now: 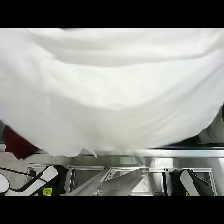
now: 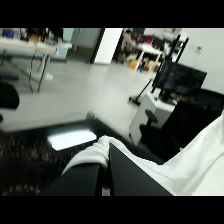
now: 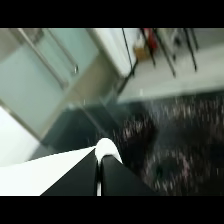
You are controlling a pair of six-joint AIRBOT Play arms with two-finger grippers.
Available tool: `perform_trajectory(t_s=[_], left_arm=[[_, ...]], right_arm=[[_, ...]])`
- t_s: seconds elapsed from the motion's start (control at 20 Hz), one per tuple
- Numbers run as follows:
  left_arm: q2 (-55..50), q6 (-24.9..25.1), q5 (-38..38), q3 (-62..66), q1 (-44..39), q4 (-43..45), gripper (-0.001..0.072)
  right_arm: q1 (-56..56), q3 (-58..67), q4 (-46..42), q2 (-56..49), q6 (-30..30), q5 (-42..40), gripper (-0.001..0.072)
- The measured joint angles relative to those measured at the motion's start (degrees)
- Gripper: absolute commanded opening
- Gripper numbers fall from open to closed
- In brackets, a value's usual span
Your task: Fold the shirts.
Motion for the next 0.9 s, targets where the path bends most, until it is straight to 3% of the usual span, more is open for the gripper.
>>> perform_trajectory(t_s=[0.2, 0.35, 0.65, 0.9], left_arm=[[-9.4, -0.1, 5.7, -8.3, -16.1, 23.2, 0.0032], [-19.7, 0.2, 12.0, -12.3, -22.2, 33.5, 0.0031], [-41.3, 2.1, 17.4, -2.4, -27.0, 39.8, 0.0022], [-49.2, -2.1, 13.5, 7.3, -28.0, 43.2, 0.0013]], right_arm=[[9.0, -13.1, -13.3, -9.6, -0.8, -6.4, 0.0016], [11.3, -18.5, -16.1, -21.3, -4.6, -11.6, 0.0016], [12.4, -15.9, -3.5, -45.1, -17.0, -17.7, 0.0016], [12.5, -5.9, -3.8, -54.8, -19.1, -16.0, 0.0016]])
